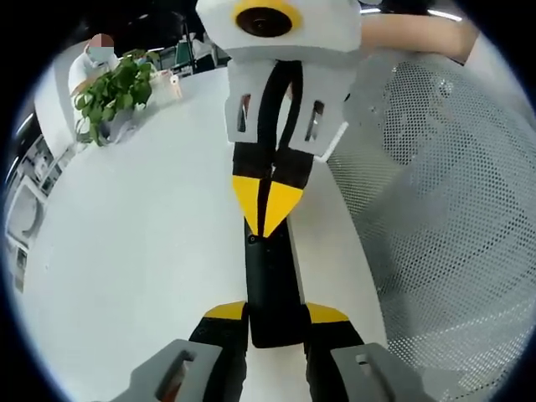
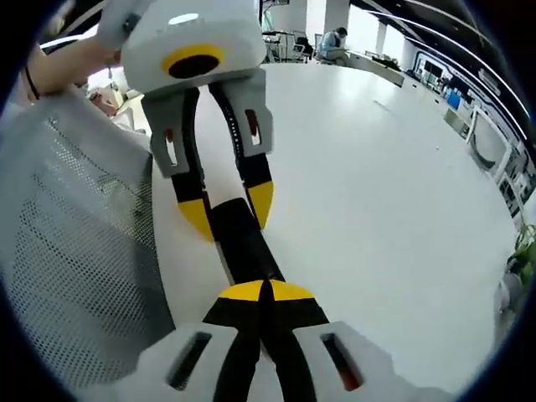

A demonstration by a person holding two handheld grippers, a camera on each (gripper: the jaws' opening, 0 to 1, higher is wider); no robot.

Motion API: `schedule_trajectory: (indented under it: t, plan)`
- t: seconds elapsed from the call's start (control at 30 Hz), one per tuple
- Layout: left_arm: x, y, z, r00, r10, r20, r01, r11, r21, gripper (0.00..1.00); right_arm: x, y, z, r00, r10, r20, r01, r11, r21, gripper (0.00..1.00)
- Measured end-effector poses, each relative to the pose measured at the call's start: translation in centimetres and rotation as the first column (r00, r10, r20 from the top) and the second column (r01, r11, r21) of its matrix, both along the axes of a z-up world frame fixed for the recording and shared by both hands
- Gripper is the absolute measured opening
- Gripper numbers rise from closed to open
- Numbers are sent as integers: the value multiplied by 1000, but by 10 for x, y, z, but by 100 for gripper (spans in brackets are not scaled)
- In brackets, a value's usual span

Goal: Press the specified remote control buttons in sequence, fully releasing each button before pressing the next.

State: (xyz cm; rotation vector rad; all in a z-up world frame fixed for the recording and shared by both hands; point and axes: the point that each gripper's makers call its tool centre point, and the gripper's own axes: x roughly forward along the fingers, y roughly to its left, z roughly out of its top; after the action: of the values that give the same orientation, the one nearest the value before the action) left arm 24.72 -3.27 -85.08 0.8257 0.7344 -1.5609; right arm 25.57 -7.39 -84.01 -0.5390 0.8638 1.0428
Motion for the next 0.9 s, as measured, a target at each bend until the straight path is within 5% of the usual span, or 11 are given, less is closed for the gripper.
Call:
schedule_trajectory:
  t: [0.4,0.53,0.67,0.8,0.9]
  plan:
    - [0,-1,0,1000,3,3,-3,1000,23,25,-4,-2,0,997,-41,-62,42,999,17,0]
    - [0,-1,0,1000,5,2,-5,999,33,25,-4,-1,0,998,61,8,-61,998,-25,0]
    - [0,-1,0,1000,9,-4,-9,1000,28,25,-7,2,0,951,274,143,-254,957,-142,0]
    - [0,-1,0,1000,9,-5,-9,1000,25,25,-10,4,0,906,380,188,-335,913,-234,0]
    - [1,-1,0,1000,9,-6,-9,1000,24,25,-10,5,-1,891,411,191,-354,894,-274,0]
